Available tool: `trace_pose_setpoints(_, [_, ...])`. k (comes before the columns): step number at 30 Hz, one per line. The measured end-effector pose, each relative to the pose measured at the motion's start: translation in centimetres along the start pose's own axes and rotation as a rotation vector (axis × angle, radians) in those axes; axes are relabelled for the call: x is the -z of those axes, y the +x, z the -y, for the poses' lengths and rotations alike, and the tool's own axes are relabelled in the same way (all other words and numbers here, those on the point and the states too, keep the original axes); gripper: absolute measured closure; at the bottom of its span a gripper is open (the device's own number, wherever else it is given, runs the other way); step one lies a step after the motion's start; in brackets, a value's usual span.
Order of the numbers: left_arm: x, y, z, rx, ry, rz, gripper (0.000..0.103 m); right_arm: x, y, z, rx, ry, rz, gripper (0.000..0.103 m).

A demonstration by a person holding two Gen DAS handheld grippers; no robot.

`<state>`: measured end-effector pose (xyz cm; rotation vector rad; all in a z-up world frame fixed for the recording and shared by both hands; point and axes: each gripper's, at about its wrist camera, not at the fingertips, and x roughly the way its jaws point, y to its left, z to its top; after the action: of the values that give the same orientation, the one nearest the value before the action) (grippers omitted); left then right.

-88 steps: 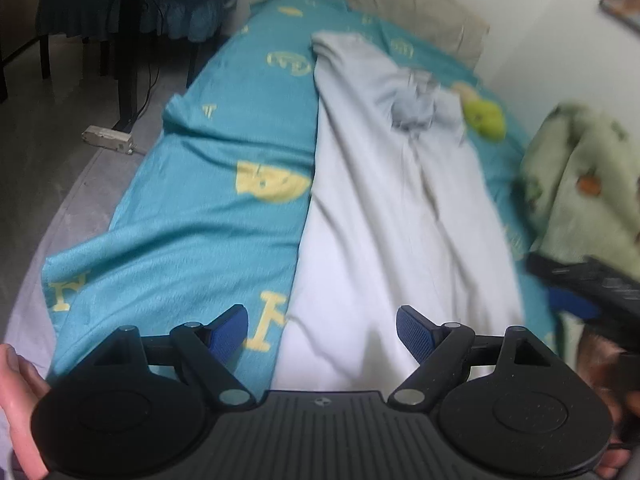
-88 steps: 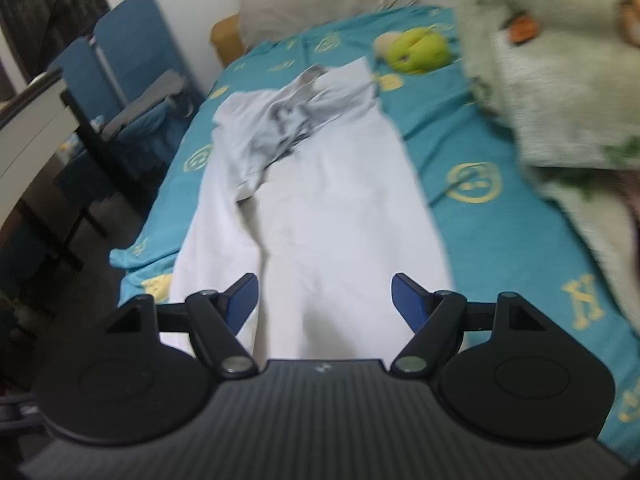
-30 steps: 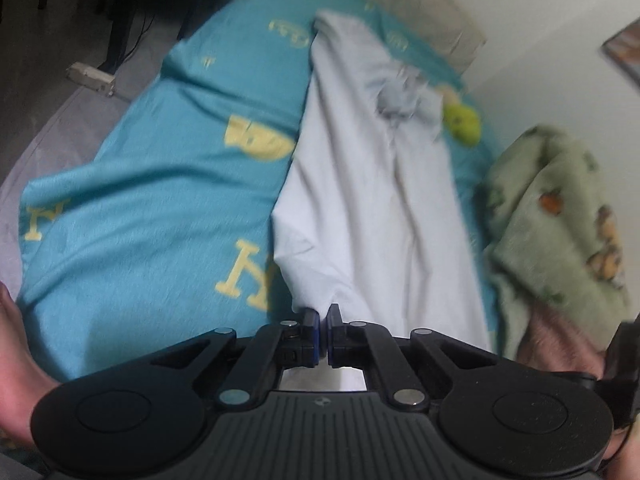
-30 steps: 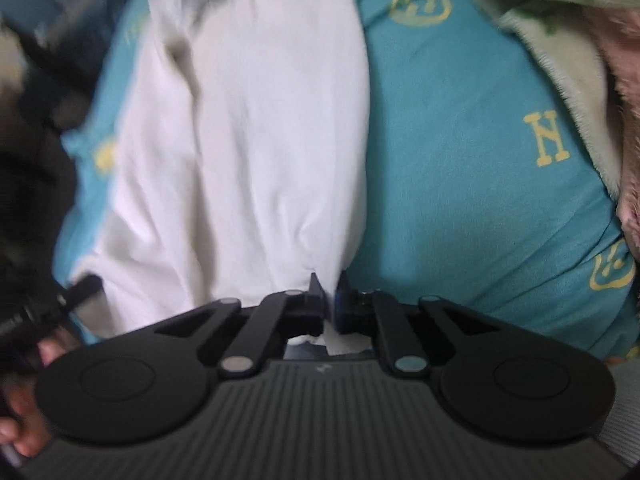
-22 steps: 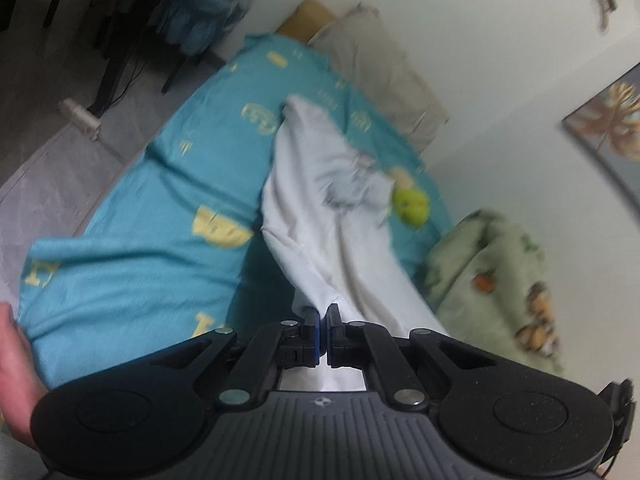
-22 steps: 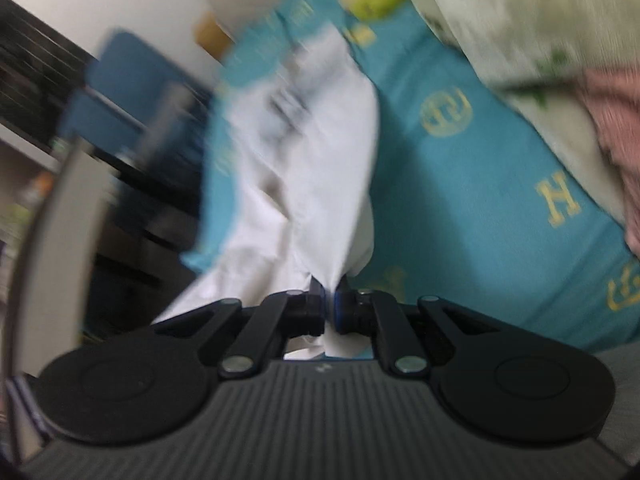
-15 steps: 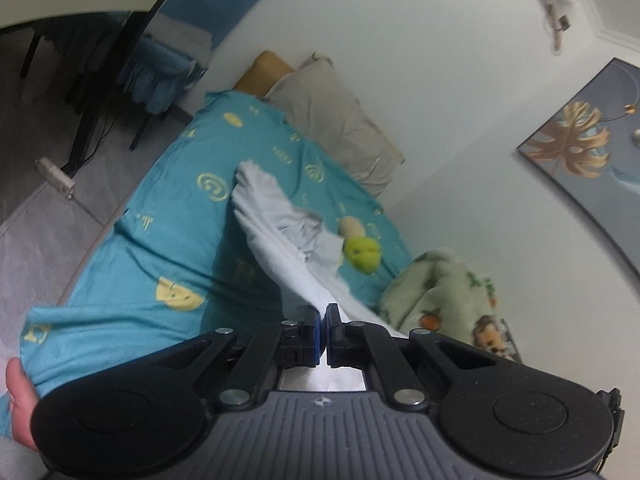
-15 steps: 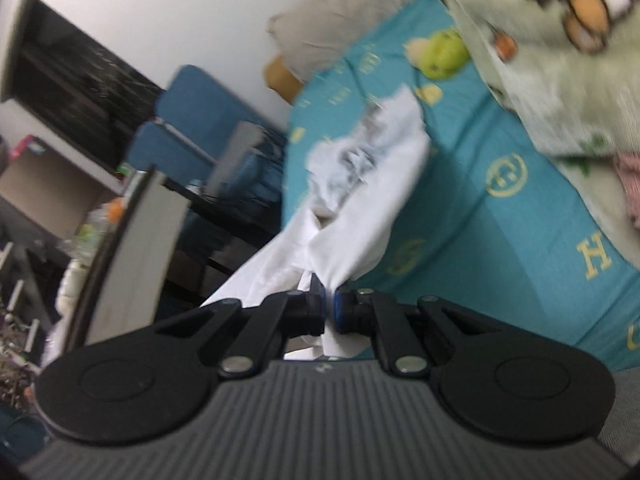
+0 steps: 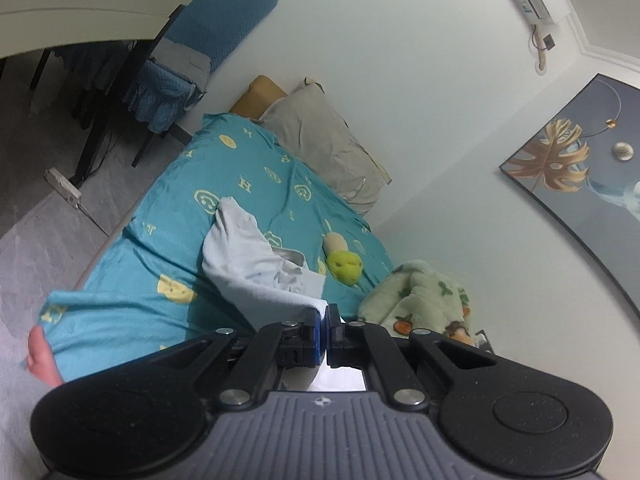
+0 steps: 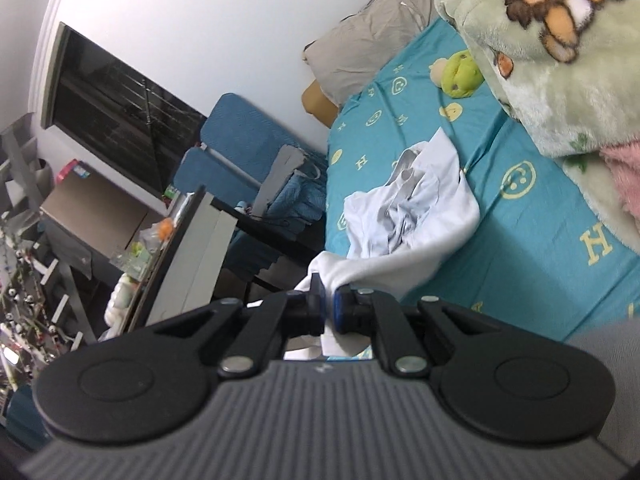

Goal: Fold clothes
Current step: 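Grasp the hem end with both grippers and lift it toward the collar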

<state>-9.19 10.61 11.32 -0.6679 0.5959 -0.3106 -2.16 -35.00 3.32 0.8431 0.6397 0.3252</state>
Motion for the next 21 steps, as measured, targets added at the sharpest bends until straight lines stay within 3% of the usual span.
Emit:
trace_pose_setpoints(8, [-3.4, 10.9, -0.9, -0.103, 0.091, -0.014, 0.101, -4.8, 8.6, 2.6, 0.086, 0.054, -0.013, 0.095])
trace_pose_setpoints(15, [-4.8, 23.4, -5.9, -0.162, 0.09, -0.087, 0.1, -7.5, 17.9, 7.4, 0.205, 0.091, -0.062, 0.095])
trace_pose_setpoints(19, [-4.0, 29.1, -9.4, -0.232, 0.148, -0.136, 0.1, -7.5, 22.7, 10.9, 0.239, 0.114, -0.088, 0.095])
trace_pose_setpoints(21, [-3.6, 31.2, -11.1, -0.25, 0.13, -0.157, 0.1, -7.1, 24.7, 12.2, 0.265, 0.102, -0.095, 0.095])
